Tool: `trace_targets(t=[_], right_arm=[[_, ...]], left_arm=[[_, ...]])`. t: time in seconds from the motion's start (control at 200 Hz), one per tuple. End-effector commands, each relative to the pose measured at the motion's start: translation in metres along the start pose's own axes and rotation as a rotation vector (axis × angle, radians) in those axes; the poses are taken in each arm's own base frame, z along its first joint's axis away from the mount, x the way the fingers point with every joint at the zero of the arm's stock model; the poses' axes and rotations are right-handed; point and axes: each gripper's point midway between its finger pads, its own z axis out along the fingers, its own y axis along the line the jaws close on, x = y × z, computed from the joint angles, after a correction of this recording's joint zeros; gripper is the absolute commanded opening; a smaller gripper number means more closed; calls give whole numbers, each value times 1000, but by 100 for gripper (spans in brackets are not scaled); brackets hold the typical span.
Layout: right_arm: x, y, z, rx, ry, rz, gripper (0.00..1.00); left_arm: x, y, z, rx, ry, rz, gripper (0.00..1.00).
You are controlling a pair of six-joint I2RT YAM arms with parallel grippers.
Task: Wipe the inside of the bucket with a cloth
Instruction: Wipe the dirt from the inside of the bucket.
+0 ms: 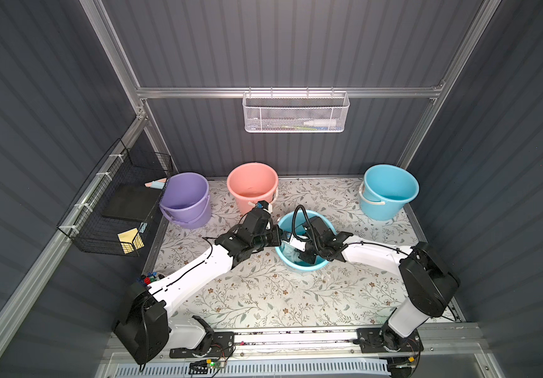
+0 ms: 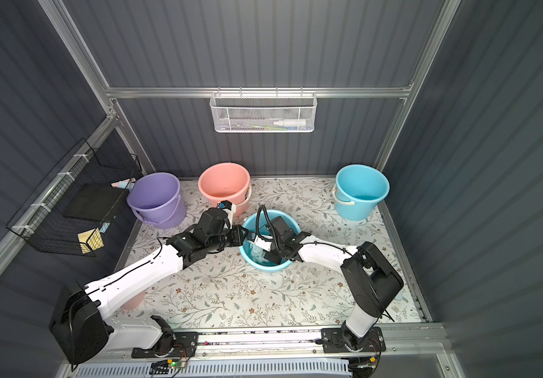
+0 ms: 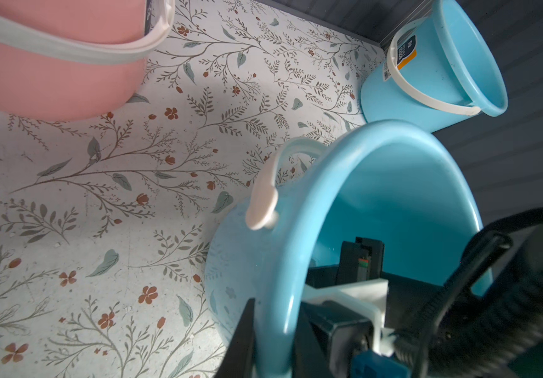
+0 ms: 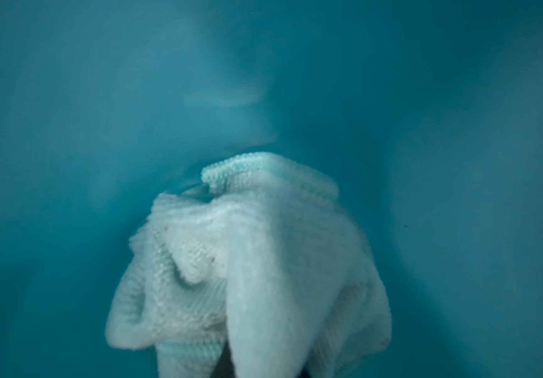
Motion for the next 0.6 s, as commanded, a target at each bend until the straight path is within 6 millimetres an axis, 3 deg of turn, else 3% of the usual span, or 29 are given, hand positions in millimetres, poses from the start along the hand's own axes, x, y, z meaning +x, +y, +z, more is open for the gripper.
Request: trace_targets(t=[0.0,0.13,0.255,0.465,0.595], right_arm=[[-19,-42,-12,225,-61,14,0],[-3,-56,-16,307,37,2,0],[19,-58,-22,317,178,-39,0],[60,-46,-37,259,394,-151,0],[83,-29,-49,153,511,-202,0]], left_arm=[[-4,-17,-3,53,0,13,0],[-6,-16,-6,46,-7,12,0],[-7,-16,-9,38,-11,17,0],[-9,-14,-9,25,-12,21,0],[-10,-15,-10,22,-19,22,0]])
